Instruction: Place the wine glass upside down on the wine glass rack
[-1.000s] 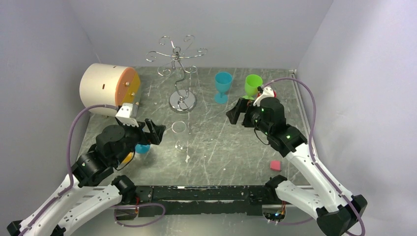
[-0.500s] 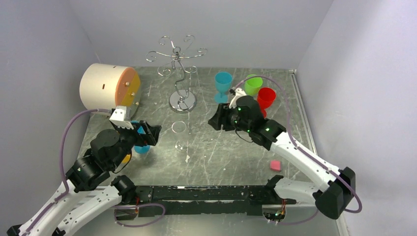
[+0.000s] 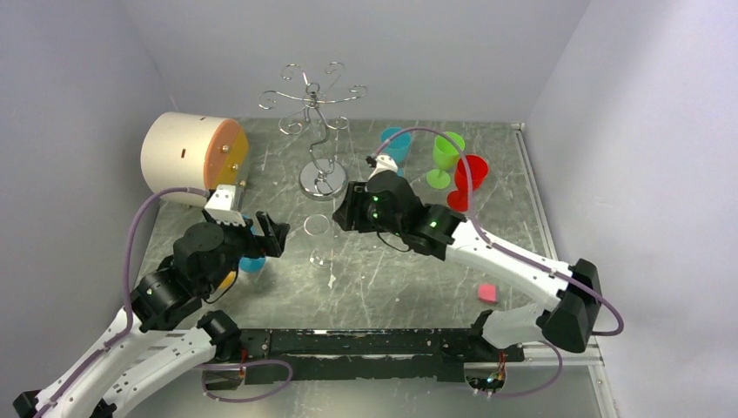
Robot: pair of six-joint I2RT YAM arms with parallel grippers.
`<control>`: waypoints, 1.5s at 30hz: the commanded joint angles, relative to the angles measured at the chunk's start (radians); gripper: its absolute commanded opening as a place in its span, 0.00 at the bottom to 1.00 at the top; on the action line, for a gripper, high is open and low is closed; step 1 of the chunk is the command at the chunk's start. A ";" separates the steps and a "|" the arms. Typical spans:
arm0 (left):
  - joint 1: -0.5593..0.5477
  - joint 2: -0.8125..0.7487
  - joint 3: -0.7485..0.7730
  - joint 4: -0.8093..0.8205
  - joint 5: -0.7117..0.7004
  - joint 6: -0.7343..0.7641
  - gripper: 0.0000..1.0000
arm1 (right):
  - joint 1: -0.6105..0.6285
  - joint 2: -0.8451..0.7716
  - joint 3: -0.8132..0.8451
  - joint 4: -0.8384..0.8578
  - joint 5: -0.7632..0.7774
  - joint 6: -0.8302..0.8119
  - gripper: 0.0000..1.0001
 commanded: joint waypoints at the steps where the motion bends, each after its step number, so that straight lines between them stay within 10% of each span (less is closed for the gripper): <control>1: -0.007 -0.002 0.002 -0.010 0.005 0.010 0.97 | 0.054 0.060 0.069 -0.038 0.086 0.057 0.51; 28: -0.008 -0.045 -0.012 0.002 0.005 0.004 0.94 | 0.100 0.289 0.191 -0.087 0.142 -0.041 0.40; 45: -0.007 -0.087 -0.051 0.099 0.109 0.082 0.91 | 0.086 0.118 0.034 -0.028 0.254 -0.055 0.00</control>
